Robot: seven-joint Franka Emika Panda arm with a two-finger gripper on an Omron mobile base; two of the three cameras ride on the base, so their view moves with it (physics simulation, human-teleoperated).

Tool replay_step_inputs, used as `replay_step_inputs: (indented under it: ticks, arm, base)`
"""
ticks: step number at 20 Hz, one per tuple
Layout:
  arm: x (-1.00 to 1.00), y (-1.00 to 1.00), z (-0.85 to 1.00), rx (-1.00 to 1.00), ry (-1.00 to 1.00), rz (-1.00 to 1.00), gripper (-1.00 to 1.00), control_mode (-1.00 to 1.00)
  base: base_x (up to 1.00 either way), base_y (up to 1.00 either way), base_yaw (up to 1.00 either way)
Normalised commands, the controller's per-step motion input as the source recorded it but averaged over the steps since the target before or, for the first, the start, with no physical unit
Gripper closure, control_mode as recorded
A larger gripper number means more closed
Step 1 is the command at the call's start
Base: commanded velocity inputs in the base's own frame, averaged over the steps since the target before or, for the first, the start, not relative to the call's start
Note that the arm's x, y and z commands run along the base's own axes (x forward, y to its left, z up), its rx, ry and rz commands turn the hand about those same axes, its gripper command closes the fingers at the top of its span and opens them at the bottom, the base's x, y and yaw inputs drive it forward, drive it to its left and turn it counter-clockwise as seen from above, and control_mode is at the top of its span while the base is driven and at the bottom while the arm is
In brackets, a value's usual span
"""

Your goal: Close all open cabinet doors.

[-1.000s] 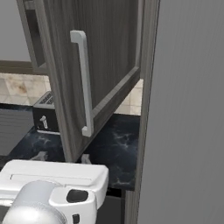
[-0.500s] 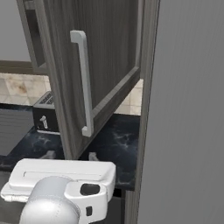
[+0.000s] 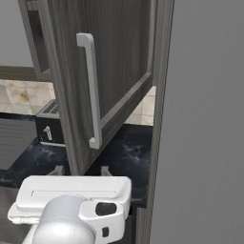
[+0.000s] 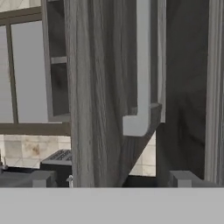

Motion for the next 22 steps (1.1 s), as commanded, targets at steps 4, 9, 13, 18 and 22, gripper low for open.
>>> replay_step_inputs:
  ticks: [4, 9, 13, 18, 22]
  arm:
    - [0.04, 0.1, -0.06, 0.0, -0.1, 0.0, -1.0, -1.0]
    - [0.09, 0.18, -0.05, 0.0, -0.08, 0.0, -1.0, -1.0]
    - [0.15, 0.19, -0.06, 0.0, -0.06, 0.0, -1.0, -1.0]
    - [0.19, 0.14, -0.07, 0.0, -0.06, 0.0, -1.0, -1.0]
    - [0.16, 0.12, -0.08, 0.0, -0.05, 0.0, -1.0, -1.0]
  base:
    - [0.0, 0.0, 0.0]
    - [0.0, 0.0, 0.0]
    - [0.0, 0.0, 0.0]
    - [0.0, 0.0, 0.0]
    - [0.0, 0.0, 0.0]
